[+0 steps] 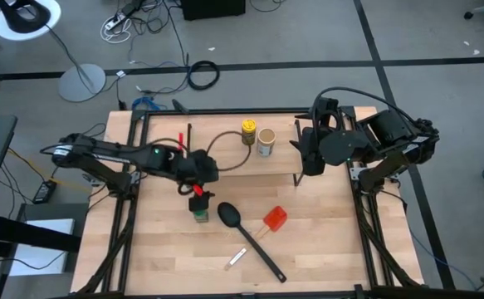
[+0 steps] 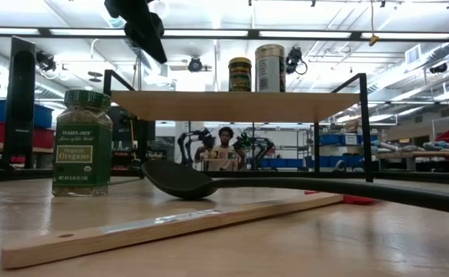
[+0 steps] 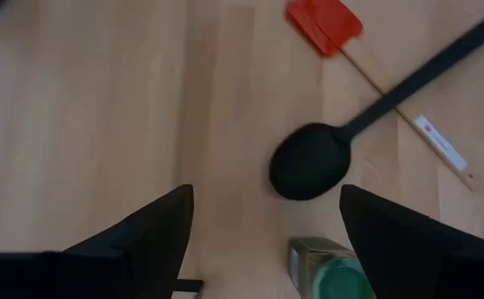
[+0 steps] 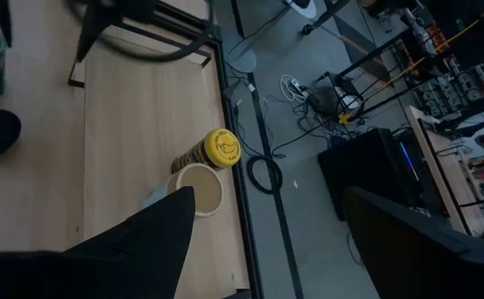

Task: Shelf spices
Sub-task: Put the green seasoning bottle on the shelf

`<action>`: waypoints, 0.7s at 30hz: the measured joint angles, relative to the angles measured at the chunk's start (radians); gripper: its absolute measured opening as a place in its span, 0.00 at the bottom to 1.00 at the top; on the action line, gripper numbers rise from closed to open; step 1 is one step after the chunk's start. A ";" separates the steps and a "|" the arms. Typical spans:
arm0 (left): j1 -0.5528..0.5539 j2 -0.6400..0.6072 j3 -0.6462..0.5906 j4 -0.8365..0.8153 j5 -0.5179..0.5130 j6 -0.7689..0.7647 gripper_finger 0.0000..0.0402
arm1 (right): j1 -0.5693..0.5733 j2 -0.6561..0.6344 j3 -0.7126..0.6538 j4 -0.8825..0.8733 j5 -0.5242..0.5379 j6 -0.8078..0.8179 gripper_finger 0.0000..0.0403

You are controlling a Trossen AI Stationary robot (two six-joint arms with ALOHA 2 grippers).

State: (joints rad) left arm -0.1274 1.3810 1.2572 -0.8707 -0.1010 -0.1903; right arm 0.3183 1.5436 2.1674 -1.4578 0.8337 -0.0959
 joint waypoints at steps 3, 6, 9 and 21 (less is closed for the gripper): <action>-0.030 0.029 0.000 -0.013 -0.002 -0.026 0.77 | 0.000 0.000 0.000 0.006 -0.003 0.000 0.76; -0.063 0.048 0.000 -0.018 -0.005 -0.052 0.77 | 0.000 0.000 0.000 0.011 -0.020 0.000 0.76; -0.098 0.049 0.000 -0.017 -0.018 -0.079 0.77 | 0.000 0.000 0.000 0.017 -0.026 0.000 0.76; -0.207 0.045 0.001 -0.081 -0.119 -0.208 0.77 | 0.002 0.000 0.000 0.019 -0.030 0.047 0.76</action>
State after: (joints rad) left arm -0.3345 1.4261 1.2579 -0.9521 -0.2203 -0.3981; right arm 0.3199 1.5436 2.1674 -1.4384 0.8034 -0.0492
